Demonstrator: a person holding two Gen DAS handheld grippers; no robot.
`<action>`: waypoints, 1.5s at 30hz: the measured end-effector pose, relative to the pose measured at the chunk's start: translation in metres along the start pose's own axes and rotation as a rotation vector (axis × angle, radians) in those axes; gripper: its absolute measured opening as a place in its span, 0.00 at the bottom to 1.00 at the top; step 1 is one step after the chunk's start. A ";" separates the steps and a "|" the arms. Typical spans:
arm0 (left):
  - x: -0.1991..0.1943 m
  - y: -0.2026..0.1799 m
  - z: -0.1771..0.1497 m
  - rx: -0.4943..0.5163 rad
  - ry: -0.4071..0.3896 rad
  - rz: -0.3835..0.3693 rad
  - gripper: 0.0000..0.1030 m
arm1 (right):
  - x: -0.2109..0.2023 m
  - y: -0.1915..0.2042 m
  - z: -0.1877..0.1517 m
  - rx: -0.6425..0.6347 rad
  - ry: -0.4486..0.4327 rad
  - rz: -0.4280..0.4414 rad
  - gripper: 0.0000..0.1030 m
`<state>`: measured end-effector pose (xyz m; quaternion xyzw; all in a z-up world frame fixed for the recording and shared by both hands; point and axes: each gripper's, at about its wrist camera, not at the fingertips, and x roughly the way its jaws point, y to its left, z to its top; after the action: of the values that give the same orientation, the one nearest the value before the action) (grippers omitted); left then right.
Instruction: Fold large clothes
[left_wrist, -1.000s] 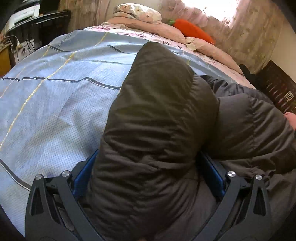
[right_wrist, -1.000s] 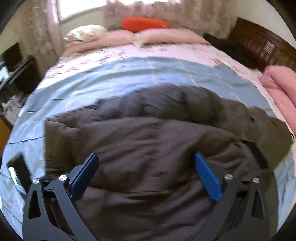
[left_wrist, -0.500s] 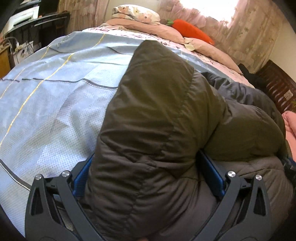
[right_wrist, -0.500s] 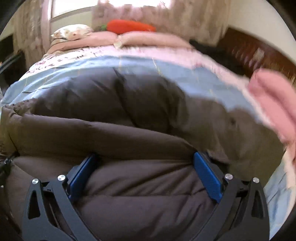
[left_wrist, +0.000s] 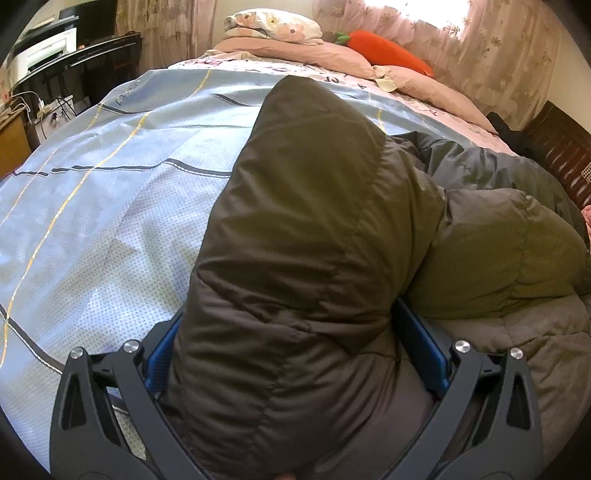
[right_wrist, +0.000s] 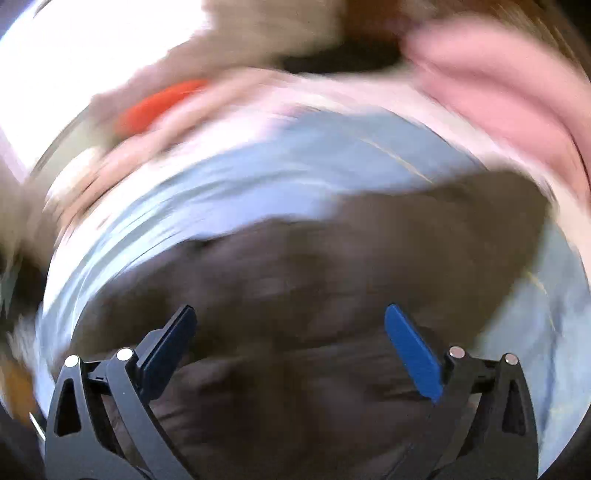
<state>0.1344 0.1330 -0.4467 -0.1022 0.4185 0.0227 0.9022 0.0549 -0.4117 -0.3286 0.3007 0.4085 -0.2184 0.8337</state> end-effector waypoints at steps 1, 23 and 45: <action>0.000 0.000 0.000 -0.003 0.000 -0.001 0.98 | 0.005 -0.029 0.014 0.068 0.026 0.002 0.96; 0.001 0.000 -0.002 -0.006 -0.001 0.011 0.98 | 0.070 -0.201 0.076 0.460 -0.058 -0.093 0.13; 0.001 -0.001 -0.001 -0.009 0.003 0.014 0.98 | -0.064 0.122 -0.021 -0.207 0.192 0.571 0.07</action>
<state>0.1341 0.1315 -0.4477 -0.1033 0.4204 0.0308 0.9009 0.0813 -0.3012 -0.2476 0.3358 0.4043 0.0965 0.8452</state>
